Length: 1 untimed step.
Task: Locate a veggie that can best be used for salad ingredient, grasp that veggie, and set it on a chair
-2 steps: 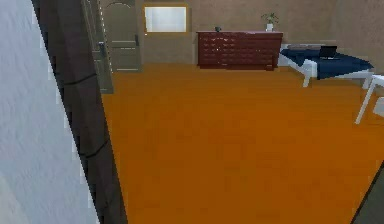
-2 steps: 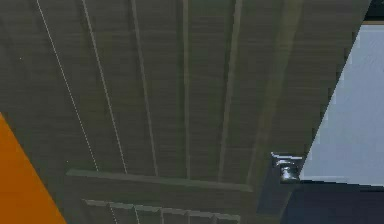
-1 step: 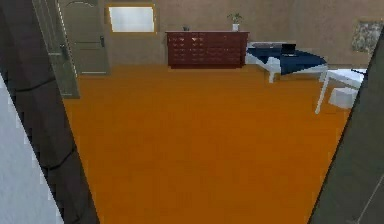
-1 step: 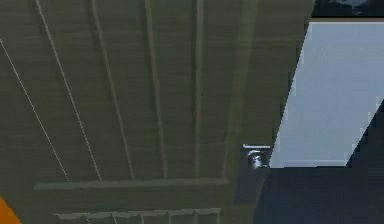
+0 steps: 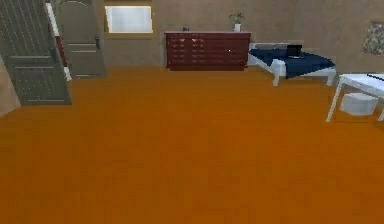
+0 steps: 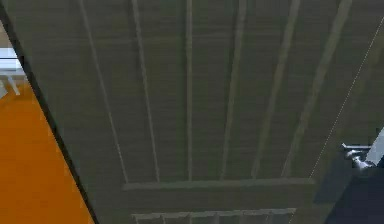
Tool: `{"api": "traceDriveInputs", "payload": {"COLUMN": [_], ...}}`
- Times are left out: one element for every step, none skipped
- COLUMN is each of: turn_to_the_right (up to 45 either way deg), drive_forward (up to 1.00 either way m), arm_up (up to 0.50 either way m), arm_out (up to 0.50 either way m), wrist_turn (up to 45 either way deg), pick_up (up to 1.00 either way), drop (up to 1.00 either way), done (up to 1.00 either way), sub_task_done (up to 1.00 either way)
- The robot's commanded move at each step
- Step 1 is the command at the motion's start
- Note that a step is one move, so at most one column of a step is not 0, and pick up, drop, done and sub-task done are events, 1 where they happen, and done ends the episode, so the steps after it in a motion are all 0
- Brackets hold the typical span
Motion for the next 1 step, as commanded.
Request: {"api": "traceDriveInputs", "payload": {"turn_to_the_right": [0.0], "drive_forward": [0.75], "arm_up": [0.00], "arm_out": [0.00], "wrist_turn": [0.0], "pick_up": [0.00], "drop": [0.00], "done": [0.00], "sub_task_done": [0.00]}}
